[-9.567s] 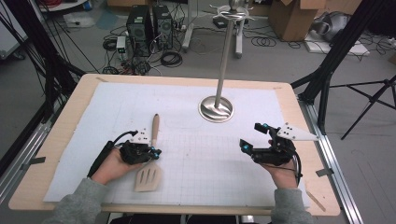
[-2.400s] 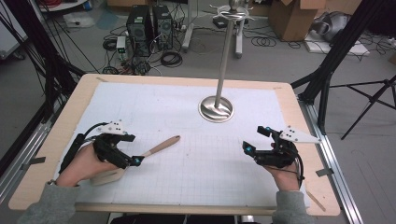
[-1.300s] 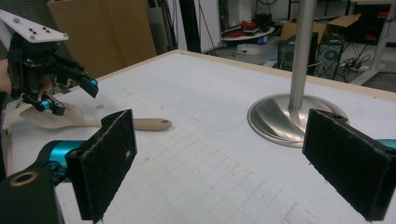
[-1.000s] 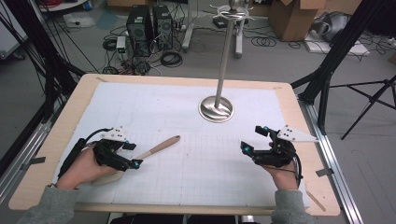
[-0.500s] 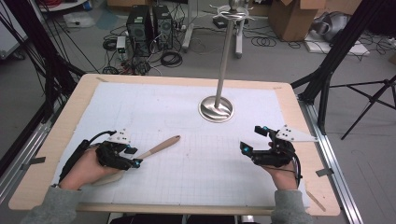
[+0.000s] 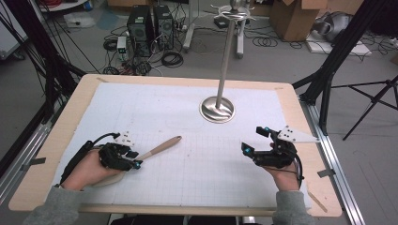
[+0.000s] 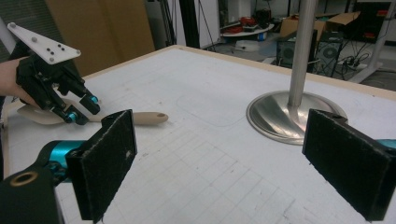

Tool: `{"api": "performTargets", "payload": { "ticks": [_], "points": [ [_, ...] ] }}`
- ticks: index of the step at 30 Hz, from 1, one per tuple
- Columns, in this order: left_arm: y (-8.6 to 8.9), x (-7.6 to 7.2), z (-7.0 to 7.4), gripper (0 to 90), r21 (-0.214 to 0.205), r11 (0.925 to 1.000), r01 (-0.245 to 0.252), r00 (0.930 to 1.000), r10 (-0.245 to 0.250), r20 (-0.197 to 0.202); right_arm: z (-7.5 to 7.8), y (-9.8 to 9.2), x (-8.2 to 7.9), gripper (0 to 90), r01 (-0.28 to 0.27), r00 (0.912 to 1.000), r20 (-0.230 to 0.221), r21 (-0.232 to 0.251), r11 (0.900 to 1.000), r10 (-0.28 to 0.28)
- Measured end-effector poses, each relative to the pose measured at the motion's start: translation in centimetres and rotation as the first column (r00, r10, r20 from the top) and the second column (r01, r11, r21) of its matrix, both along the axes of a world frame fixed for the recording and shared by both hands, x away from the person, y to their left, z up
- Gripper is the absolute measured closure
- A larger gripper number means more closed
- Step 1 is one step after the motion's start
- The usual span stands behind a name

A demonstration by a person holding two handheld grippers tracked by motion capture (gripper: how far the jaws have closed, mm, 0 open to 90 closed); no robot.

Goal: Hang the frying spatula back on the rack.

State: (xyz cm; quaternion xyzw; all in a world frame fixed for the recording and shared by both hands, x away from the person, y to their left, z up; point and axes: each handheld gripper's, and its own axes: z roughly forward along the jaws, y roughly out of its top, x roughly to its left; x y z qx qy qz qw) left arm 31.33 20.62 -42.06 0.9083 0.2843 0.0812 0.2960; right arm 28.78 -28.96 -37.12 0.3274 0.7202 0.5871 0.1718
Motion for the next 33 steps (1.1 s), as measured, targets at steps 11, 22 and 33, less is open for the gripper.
{"api": "performTargets", "payload": {
  "ticks": [11, 22, 33],
  "points": [
    [-0.21, 0.01, 0.05, 70.3, 0.03, 0.9995, 0.004, 1.0, -0.004, -0.004, -0.05, 0.09, 0.04, 8.6, -0.004, 1.0, 0.0, -0.007, 1.0, 0.004],
    [-0.35, -0.09, 0.1, 77.4, 0.05, 0.9986, 0.017, 0.9997, -0.018, 0.018, -0.16, 0.12, 0.04, 8.6, -0.005, 0.9999, -0.01, -0.01, 0.9999, 0.004],
    [0.2, 0.28, 0.39, 77.5, -0.006, 0.9996, 0.028, 0.9996, -0.028, -0.008, -0.14, -0.03, 0.08, 8.6, -0.002, 1.0, -0.001, -0.005, 1.0, 0.002]
  ]
}}
